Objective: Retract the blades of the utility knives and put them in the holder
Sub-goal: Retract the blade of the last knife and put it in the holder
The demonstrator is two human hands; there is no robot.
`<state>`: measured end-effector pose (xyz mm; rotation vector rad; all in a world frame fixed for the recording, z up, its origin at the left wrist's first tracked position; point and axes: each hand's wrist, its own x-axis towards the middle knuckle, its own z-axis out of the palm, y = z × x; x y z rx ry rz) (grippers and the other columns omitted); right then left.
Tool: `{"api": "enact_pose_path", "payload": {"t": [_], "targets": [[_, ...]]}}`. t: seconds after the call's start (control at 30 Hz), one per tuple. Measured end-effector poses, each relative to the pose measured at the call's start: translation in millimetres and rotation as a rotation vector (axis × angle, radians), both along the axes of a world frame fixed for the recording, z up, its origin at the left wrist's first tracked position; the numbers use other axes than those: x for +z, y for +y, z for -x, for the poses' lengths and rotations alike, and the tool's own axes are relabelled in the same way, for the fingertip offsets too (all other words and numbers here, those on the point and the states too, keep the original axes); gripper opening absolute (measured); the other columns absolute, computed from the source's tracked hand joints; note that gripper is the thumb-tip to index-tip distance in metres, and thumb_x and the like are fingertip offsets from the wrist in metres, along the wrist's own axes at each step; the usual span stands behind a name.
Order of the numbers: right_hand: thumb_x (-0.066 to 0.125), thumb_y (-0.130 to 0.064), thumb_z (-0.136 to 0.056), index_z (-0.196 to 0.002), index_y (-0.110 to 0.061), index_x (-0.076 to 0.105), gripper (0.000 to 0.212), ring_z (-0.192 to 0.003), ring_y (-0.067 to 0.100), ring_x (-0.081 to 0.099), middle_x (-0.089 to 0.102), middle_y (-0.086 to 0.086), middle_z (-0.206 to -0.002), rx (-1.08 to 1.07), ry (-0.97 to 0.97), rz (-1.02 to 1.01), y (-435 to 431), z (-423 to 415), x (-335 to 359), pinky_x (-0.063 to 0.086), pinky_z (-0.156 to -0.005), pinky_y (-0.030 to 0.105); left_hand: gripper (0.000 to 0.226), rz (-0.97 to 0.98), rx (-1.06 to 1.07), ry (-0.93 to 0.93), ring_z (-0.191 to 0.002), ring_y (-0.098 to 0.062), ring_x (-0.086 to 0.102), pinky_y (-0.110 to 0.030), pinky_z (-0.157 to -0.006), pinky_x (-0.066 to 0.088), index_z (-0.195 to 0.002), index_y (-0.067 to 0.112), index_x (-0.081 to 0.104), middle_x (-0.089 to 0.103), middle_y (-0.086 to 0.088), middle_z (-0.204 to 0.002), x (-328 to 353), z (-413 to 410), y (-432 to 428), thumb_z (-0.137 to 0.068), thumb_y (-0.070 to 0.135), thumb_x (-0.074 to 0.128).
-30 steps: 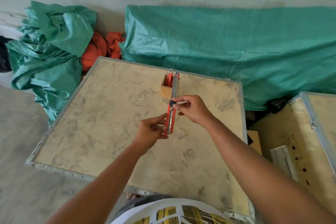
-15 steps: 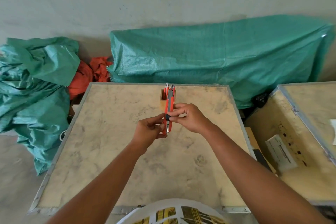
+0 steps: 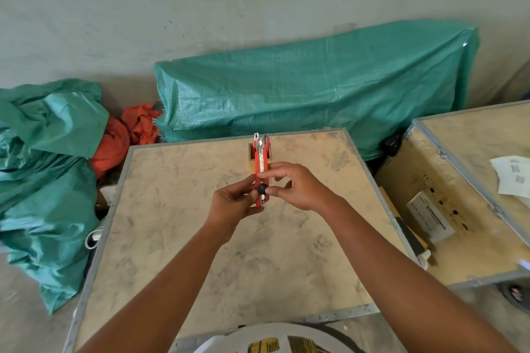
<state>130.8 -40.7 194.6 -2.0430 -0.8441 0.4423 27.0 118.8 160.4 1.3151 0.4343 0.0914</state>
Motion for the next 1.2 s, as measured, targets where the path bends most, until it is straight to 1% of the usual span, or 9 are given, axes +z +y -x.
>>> {"api": "enact_pose_path", "payload": {"t": [0.1,0.23,0.37,0.5,0.77,0.87,0.97,1.1,1.2], "targets": [[0.078,-0.013,-0.086,-0.111,-0.024,0.078,0.027,-0.112,0.000,0.055,0.058,-0.018,-0.121,-0.019,-0.008,-0.019,1,4,4,0.042,-0.075,0.004,0.038,0.019,0.003,-0.008,-0.094,-0.027,0.074,-0.043,-0.081,0.062,-0.126,0.010,0.064,0.077,-0.006,-0.104,3,2,2,-0.091,-0.005,0.060],[0.084,-0.019,-0.081,-0.102,-0.021,0.080,0.022,-0.111,0.011,0.062,0.060,-0.019,-0.114,-0.061,-0.042,-0.032,6,11,6,0.052,-0.079,0.023,0.040,0.018,0.025,-0.008,-0.094,-0.028,0.074,-0.041,-0.078,0.062,-0.127,0.006,0.062,0.075,-0.011,-0.108,3,6,4,-0.089,-0.007,0.061],[0.084,-0.023,-0.081,-0.105,-0.025,0.078,0.026,-0.105,0.011,0.064,0.063,-0.019,-0.116,-0.040,-0.051,-0.038,9,14,5,0.055,-0.080,0.026,0.040,0.036,0.039,-0.024,-0.093,-0.026,0.074,-0.039,-0.076,0.063,-0.126,0.008,0.064,0.077,-0.008,-0.104,2,11,7,-0.089,-0.007,0.060],[0.080,-0.022,-0.085,-0.117,-0.028,0.075,0.034,-0.112,0.007,0.064,0.065,-0.014,-0.129,0.004,-0.071,-0.069,10,16,5,0.056,-0.082,0.023,0.039,0.041,0.039,-0.046,-0.092,-0.023,0.074,-0.039,-0.076,0.063,-0.125,0.009,0.064,0.077,-0.005,-0.102,4,13,9,-0.090,-0.006,0.060],[0.088,-0.028,-0.075,-0.093,-0.022,0.076,0.022,-0.104,0.009,0.067,0.073,-0.012,-0.110,-0.099,-0.067,-0.111,5,14,3,0.055,-0.076,0.024,0.034,0.001,0.018,-0.080,-0.086,-0.022,0.074,-0.040,-0.079,0.062,-0.115,0.017,0.070,0.079,-0.003,-0.096,10,12,3,-0.089,-0.004,0.063],[0.086,-0.030,-0.078,-0.108,-0.029,0.076,0.032,-0.100,0.006,0.066,0.071,-0.014,-0.117,-0.081,-0.051,-0.105,1,12,5,0.058,-0.080,0.027,0.035,0.007,0.031,-0.079,-0.087,-0.022,0.074,-0.041,-0.079,0.062,-0.121,0.009,0.066,0.078,-0.005,-0.098,11,11,0,-0.089,-0.004,0.062],[0.081,-0.023,-0.084,-0.120,-0.032,0.073,0.038,-0.099,-0.006,0.063,0.069,-0.014,-0.127,-0.022,-0.054,-0.108,-4,9,7,0.053,-0.076,0.015,0.036,-0.003,0.039,-0.079,-0.095,-0.026,0.074,-0.041,-0.080,0.062,-0.124,0.007,0.065,0.077,-0.007,-0.105,13,11,-2,-0.090,-0.004,0.061],[0.081,-0.018,-0.085,-0.113,-0.027,0.078,0.029,-0.100,0.003,0.066,0.070,-0.014,-0.120,-0.010,-0.073,-0.097,-5,8,7,0.059,-0.074,0.023,0.036,0.013,0.047,-0.081,-0.097,-0.028,0.074,-0.042,-0.081,0.062,-0.124,0.006,0.064,0.076,-0.010,-0.107,13,10,-7,-0.090,-0.003,0.061],[0.083,-0.019,-0.082,-0.102,-0.022,0.079,0.021,-0.092,-0.004,0.064,0.072,-0.015,-0.109,-0.060,-0.069,-0.102,-4,8,7,0.058,-0.076,0.024,0.034,0.022,0.049,-0.081,-0.092,-0.025,0.074,-0.042,-0.081,0.062,-0.121,0.009,0.067,0.078,-0.006,-0.100,14,9,-9,-0.090,-0.005,0.061]]}}
